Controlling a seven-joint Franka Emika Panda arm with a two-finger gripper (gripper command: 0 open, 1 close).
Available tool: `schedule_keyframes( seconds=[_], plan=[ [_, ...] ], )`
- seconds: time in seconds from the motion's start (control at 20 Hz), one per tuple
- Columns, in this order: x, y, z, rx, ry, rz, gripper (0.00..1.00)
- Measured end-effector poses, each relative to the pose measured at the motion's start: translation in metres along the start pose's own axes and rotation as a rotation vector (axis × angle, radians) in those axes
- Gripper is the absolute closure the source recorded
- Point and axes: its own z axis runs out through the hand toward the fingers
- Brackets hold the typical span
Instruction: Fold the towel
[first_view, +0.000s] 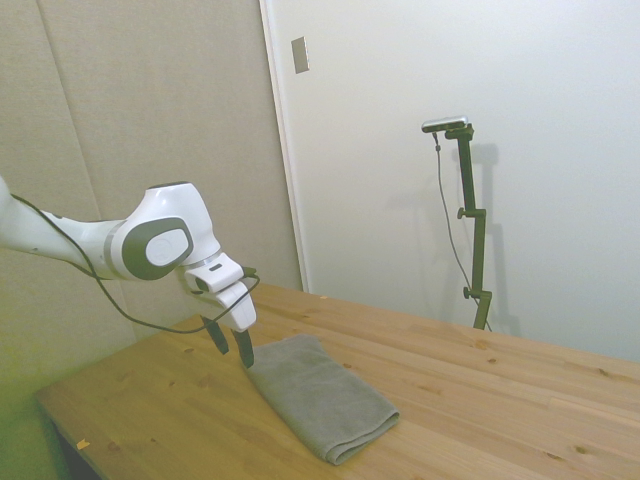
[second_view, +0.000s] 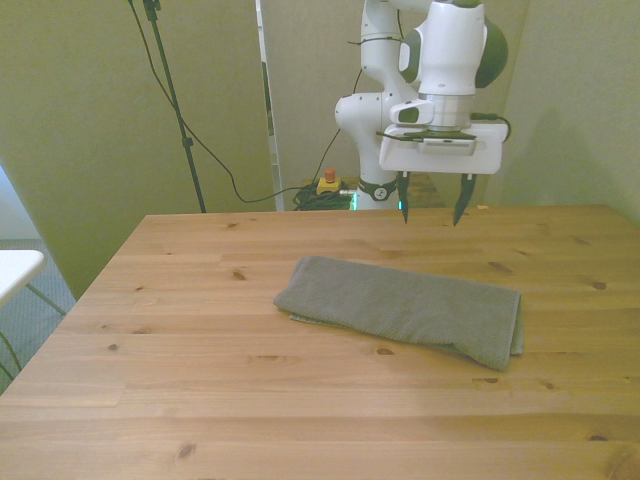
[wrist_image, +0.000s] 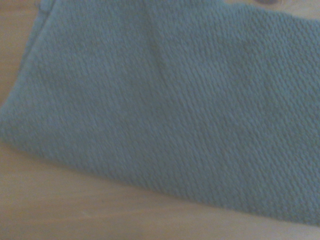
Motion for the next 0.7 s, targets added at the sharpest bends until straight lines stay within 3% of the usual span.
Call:
schedule_keyframes(
  seconds=[0.2,0.45,0.7],
  plan=[
    [0.001,-0.059,0.009,-0.039,0.05,0.071,0.0],
    [-0.024,-0.128,0.0,-0.077,0.081,0.071,0.0],
    [-0.053,-0.166,0.029,-0.203,0.13,0.087,0.0]
  ],
)
